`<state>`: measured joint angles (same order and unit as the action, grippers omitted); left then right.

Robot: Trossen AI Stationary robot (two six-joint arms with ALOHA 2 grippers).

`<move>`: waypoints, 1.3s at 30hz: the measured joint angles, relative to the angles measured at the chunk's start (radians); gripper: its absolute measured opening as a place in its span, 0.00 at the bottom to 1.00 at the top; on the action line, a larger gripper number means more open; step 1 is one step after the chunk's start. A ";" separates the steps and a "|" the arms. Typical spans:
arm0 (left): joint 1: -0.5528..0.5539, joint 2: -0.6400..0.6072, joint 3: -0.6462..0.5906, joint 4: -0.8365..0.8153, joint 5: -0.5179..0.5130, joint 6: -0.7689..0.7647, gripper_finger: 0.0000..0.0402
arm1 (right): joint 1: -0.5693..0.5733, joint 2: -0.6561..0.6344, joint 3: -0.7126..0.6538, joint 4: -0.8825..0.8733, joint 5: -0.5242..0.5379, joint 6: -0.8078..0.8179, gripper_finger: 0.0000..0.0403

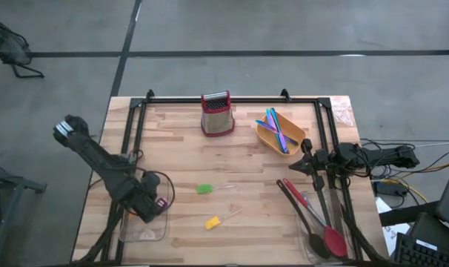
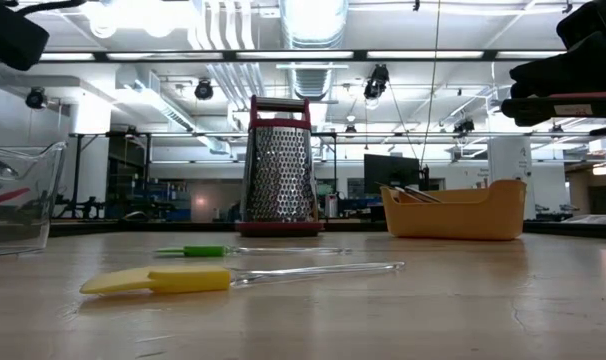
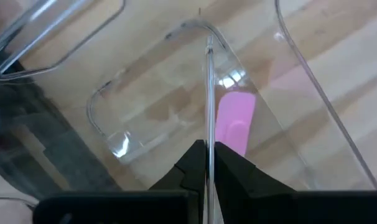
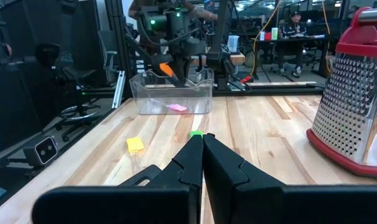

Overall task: Pick & Place Kitchen Items
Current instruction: Put the orange spatula into the left transparent bin, then put the green spatula into the left transparent bin

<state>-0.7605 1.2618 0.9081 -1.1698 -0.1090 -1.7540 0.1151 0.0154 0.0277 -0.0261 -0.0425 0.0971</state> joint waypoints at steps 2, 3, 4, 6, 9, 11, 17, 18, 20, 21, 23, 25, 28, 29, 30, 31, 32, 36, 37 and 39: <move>0.000 0.016 0.000 0.000 -0.008 -0.008 0.07 | 0.000 0.000 0.000 0.000 0.000 0.000 0.02; 0.000 0.023 0.000 0.001 -0.013 -0.002 0.07 | 0.000 0.000 0.000 0.000 0.000 0.000 0.02; 0.000 0.029 0.000 0.001 -0.015 0.003 0.07 | 0.000 0.000 0.000 0.000 0.000 0.000 0.02; 0.000 0.041 0.000 0.002 -0.015 0.006 0.07 | 0.000 0.000 0.000 0.000 0.000 0.000 0.02; 0.000 0.059 0.000 0.011 -0.020 0.005 0.07 | 0.000 0.000 0.000 0.000 0.000 0.000 0.02; 0.000 0.073 0.000 0.018 -0.022 0.005 0.07 | 0.000 0.000 0.000 0.000 0.000 0.000 0.02; 0.000 0.094 0.000 0.038 -0.024 -0.010 0.07 | 0.000 0.000 0.000 0.000 0.000 0.000 0.02; 0.000 0.095 0.000 0.037 -0.024 -0.018 0.07 | 0.000 0.000 0.000 0.000 0.000 0.000 0.02; 0.001 0.096 0.000 0.037 -0.025 -0.022 0.09 | 0.000 0.000 0.000 0.000 0.000 0.000 0.02; 0.001 0.096 0.000 0.037 -0.028 -0.022 0.11 | 0.000 0.000 0.000 0.000 0.000 0.000 0.02; 0.001 0.096 0.000 0.035 -0.031 -0.021 0.15 | 0.000 0.000 0.000 0.000 0.000 0.000 0.02; 0.001 0.096 0.000 0.028 -0.031 -0.021 0.21 | 0.000 0.000 0.000 0.000 0.000 0.000 0.02; 0.001 0.096 0.000 0.026 -0.033 -0.021 0.30 | 0.000 0.000 0.000 0.000 0.000 0.000 0.02; 0.001 0.096 0.000 0.026 -0.037 -0.017 0.34 | 0.000 0.000 0.000 0.000 0.000 0.000 0.02; 0.001 0.096 0.000 0.026 -0.041 -0.008 0.37 | 0.000 0.000 0.000 0.000 0.000 0.000 0.02; 0.001 0.096 0.000 0.026 -0.041 0.003 0.40 | 0.000 0.000 0.000 0.000 0.000 0.000 0.02; 0.001 0.096 0.002 0.026 -0.041 0.013 0.43 | 0.000 0.000 0.000 0.000 0.000 0.000 0.02; 0.002 0.090 0.029 0.026 -0.049 0.073 0.48 | 0.000 0.000 0.000 0.000 0.000 0.000 0.02; 0.002 0.085 0.040 0.026 -0.063 0.086 0.48 | 0.000 0.000 0.000 0.000 0.000 0.000 0.02; 0.005 0.074 0.066 0.023 -0.091 0.112 0.48 | 0.000 0.000 0.000 0.000 0.000 0.000 0.02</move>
<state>-0.7558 1.3354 0.9736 -1.1473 -0.2003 -1.6415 0.1152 0.0154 0.0277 -0.0261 -0.0425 0.0969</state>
